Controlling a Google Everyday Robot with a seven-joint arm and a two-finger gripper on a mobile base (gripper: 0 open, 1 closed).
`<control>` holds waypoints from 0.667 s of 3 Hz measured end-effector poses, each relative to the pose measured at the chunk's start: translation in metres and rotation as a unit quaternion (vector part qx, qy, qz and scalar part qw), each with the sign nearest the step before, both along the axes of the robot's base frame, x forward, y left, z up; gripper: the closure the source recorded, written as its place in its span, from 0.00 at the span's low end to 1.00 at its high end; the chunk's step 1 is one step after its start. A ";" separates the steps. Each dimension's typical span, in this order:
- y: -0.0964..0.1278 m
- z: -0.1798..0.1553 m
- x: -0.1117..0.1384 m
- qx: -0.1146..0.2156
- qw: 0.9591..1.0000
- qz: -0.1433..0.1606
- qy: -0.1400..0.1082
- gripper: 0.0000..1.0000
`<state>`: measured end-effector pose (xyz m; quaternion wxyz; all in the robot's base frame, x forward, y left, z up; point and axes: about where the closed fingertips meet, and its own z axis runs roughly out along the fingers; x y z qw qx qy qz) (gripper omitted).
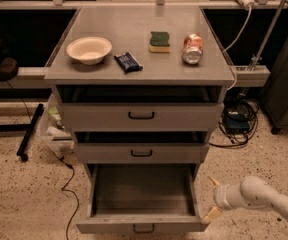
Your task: Open bottom drawer
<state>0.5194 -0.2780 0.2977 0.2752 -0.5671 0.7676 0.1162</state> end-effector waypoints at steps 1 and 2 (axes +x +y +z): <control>-0.027 0.025 0.003 -0.012 0.999 -0.030 -0.008 0.00; -0.054 0.043 0.001 -0.019 0.998 -0.060 -0.008 0.00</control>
Offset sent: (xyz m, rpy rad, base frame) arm -0.0013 -0.0928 0.0687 -0.0596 -0.0218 -0.1961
